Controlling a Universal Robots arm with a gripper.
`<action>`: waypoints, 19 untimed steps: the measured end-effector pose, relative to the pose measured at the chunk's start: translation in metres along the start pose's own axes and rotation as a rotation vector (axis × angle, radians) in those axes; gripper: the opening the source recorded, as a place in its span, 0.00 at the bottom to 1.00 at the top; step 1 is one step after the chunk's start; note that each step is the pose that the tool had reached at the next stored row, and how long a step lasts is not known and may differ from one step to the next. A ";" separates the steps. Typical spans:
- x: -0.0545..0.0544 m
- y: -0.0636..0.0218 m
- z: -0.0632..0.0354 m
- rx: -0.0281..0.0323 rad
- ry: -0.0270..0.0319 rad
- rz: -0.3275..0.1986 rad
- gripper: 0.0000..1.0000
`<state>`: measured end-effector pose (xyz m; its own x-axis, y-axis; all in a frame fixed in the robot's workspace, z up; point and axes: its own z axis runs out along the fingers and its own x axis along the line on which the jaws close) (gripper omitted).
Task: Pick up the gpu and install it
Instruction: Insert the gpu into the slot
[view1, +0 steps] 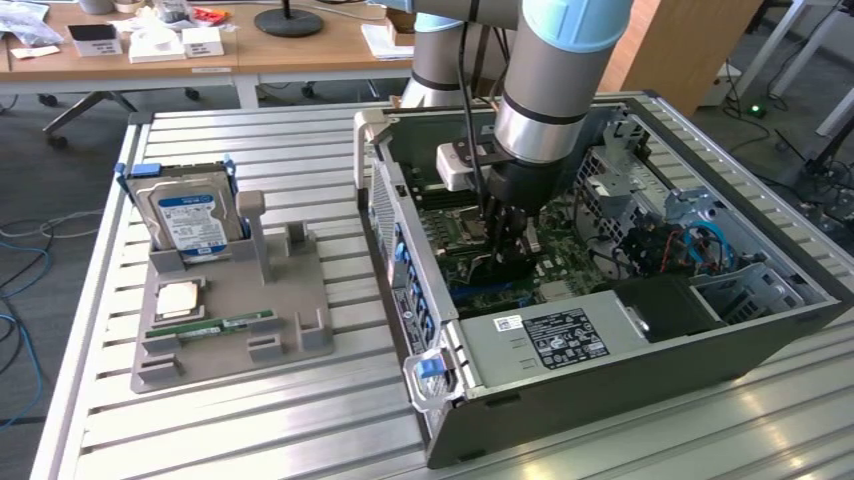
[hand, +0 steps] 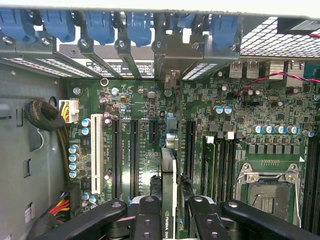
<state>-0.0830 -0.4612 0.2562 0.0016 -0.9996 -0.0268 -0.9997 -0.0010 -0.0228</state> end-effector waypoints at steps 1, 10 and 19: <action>0.000 0.0004 0.0000 0.0005 0.0000 0.000 0.25; 0.000 0.0029 0.0002 0.0078 -0.0004 -0.002 0.25; 0.000 0.0041 0.0011 0.0111 -0.0010 -0.003 0.25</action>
<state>-0.0870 -0.4613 0.2550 0.0046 -0.9996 -0.0277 -0.9994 -0.0037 -0.0340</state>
